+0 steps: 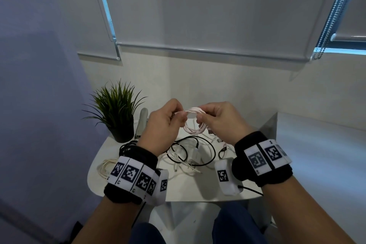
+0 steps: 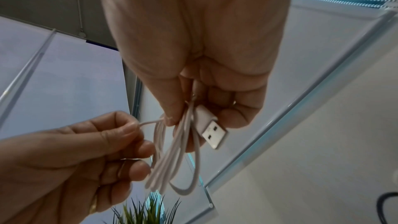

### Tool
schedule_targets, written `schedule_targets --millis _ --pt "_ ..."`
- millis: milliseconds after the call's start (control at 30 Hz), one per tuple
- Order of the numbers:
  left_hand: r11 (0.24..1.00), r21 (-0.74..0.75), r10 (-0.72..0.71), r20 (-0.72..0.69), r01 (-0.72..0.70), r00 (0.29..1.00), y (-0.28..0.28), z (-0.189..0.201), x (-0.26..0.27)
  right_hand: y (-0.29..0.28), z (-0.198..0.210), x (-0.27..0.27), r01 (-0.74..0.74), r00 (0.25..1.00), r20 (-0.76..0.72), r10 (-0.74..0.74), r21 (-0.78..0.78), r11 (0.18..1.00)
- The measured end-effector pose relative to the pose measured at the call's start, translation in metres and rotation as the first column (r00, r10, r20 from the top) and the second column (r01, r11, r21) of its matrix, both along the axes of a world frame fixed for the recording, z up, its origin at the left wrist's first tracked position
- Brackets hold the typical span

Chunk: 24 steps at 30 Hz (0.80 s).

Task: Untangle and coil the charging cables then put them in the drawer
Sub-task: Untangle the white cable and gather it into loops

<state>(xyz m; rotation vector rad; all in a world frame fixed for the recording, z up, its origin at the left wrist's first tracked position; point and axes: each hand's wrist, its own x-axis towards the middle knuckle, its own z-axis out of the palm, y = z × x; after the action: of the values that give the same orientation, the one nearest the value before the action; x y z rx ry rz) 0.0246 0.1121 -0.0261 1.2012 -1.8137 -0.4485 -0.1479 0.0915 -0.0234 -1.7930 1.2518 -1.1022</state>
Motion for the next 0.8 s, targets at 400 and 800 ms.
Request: schedule_targets --millis 400,800 --pt "0.962 -0.215 0.19 0.089 -0.167 0.978 -0.01 -0.002 0.009 0.004 0.0 0.002 -0.101 0.989 -0.108 0.103 0.029 0.994" --pt "0.996 -0.003 0.094 -0.001 -0.094 0.996 -0.006 -0.006 0.004 0.01 0.005 0.007 -0.1 0.969 0.235 0.079 0.079 0.992"
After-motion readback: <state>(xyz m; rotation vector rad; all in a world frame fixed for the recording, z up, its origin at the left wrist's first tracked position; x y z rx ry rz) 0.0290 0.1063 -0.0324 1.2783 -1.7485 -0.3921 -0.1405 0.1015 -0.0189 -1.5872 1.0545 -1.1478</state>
